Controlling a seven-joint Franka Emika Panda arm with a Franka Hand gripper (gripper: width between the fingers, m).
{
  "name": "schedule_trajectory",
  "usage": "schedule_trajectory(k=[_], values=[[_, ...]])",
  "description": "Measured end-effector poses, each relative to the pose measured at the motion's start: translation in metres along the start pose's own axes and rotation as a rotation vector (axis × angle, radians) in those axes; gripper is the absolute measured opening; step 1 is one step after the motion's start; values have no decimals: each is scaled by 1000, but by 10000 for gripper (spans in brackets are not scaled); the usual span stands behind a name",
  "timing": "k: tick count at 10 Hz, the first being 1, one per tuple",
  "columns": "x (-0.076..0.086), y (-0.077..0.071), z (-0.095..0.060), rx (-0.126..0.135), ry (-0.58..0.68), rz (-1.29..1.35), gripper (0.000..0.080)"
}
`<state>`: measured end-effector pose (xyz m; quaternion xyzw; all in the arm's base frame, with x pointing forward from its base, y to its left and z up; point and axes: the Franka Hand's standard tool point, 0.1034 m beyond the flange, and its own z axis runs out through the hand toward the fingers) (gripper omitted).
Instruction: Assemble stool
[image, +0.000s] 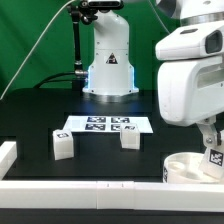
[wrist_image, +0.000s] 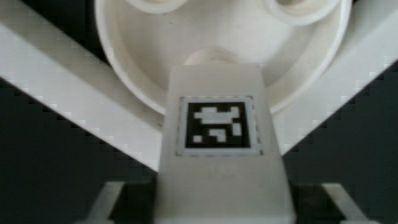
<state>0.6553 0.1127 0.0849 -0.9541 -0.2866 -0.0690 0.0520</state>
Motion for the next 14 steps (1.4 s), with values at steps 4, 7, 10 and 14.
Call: schedule_trajectory(k=[4, 7, 10, 14], values=[[0, 3, -1, -4, 4, 270, 340], [0, 5, -2, -7, 31, 522, 340], [-4, -2, -1, -10, 63, 831, 340], [-6, -4, -1, -24, 67, 1236, 340]])
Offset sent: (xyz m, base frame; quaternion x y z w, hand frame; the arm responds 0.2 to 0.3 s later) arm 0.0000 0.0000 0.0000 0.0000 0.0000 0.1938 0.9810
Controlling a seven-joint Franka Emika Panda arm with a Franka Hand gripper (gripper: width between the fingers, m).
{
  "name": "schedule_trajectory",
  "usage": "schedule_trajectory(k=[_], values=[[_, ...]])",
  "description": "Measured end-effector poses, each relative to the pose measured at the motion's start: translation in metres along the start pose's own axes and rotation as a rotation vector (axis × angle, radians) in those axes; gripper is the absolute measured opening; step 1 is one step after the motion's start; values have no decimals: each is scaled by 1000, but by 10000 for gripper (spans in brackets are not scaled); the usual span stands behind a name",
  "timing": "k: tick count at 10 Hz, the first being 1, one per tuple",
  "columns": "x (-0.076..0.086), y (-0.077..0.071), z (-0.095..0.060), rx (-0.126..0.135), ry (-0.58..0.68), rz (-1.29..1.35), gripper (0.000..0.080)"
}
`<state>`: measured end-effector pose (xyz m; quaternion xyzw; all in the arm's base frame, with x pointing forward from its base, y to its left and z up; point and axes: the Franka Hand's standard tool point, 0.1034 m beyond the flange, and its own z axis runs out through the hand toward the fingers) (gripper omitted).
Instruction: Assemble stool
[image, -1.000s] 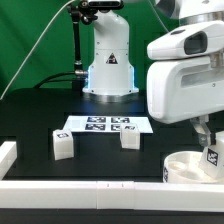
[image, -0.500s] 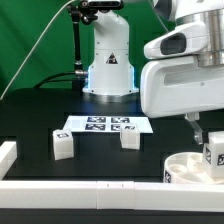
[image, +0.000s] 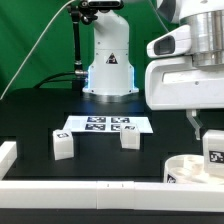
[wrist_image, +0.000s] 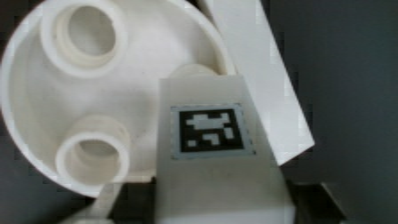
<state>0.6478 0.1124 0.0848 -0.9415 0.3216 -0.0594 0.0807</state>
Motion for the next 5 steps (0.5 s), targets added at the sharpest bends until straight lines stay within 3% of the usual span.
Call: schedule_trajectory(k=[3, 5], values=[[1, 3, 0, 12, -14, 287, 340], [-4, 2, 1, 3, -20, 478, 340]])
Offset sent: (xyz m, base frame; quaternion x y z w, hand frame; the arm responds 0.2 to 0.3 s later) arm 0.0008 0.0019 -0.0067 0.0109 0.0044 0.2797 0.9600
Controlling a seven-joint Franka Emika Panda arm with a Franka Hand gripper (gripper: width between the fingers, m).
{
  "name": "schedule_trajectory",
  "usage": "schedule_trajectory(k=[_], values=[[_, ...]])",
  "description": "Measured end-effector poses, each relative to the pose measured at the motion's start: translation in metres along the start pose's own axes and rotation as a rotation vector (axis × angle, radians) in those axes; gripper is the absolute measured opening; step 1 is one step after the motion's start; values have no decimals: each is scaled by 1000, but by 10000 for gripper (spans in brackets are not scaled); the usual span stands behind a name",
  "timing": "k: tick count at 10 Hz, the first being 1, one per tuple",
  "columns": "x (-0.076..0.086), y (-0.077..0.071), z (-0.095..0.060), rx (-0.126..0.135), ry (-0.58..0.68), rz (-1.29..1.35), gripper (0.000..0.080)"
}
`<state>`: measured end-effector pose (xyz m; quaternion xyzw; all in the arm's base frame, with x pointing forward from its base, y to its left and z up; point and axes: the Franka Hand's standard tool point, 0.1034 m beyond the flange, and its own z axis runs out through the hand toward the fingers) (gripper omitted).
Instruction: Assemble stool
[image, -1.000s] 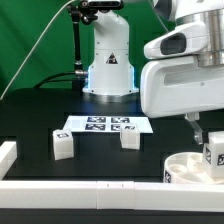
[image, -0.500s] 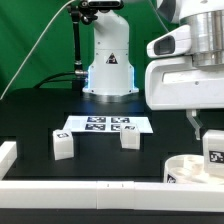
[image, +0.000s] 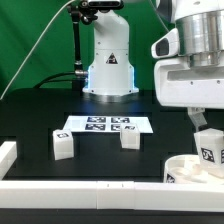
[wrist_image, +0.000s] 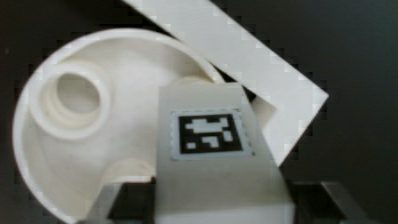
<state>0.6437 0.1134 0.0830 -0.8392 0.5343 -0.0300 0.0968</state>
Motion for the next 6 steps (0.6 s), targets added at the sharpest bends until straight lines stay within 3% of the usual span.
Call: schedule_trajectory(k=[6], values=[[-6, 1, 2, -1, -41, 453, 340]])
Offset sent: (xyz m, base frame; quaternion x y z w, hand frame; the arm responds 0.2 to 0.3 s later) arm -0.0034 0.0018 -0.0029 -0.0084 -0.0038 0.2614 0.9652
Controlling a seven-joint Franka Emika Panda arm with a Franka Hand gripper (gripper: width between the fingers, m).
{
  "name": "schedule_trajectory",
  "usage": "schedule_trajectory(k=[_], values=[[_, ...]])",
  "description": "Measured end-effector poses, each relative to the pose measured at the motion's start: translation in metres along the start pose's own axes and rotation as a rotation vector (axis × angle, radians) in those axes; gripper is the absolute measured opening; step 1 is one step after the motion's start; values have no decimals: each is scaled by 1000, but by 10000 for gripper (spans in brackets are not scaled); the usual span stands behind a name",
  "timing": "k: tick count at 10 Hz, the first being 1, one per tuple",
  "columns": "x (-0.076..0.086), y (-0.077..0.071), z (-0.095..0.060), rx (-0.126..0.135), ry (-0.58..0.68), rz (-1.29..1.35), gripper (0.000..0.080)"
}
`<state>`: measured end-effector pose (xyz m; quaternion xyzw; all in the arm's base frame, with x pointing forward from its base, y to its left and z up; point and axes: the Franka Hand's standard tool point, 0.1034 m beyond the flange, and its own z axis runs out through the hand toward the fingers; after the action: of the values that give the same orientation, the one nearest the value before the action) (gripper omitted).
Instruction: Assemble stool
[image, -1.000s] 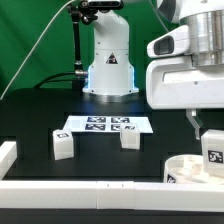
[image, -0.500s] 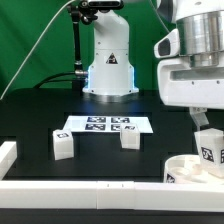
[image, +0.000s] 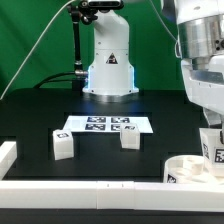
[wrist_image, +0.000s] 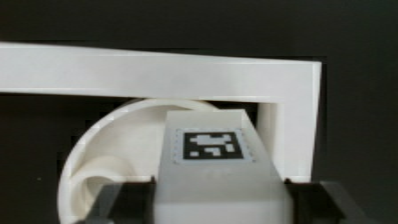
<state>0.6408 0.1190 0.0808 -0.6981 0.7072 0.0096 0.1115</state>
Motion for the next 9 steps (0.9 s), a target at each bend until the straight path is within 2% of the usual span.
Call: schedule_trajectory(k=[5, 6, 7, 8, 9], values=[[-4, 0, 0, 3, -44, 298, 340], [-5, 0, 0, 3, -45, 271, 513], [-5, 0, 0, 3, -46, 252, 513], [-6, -1, -4, 4, -50, 180, 625], [-7, -4, -8, 11, -54, 156, 644]])
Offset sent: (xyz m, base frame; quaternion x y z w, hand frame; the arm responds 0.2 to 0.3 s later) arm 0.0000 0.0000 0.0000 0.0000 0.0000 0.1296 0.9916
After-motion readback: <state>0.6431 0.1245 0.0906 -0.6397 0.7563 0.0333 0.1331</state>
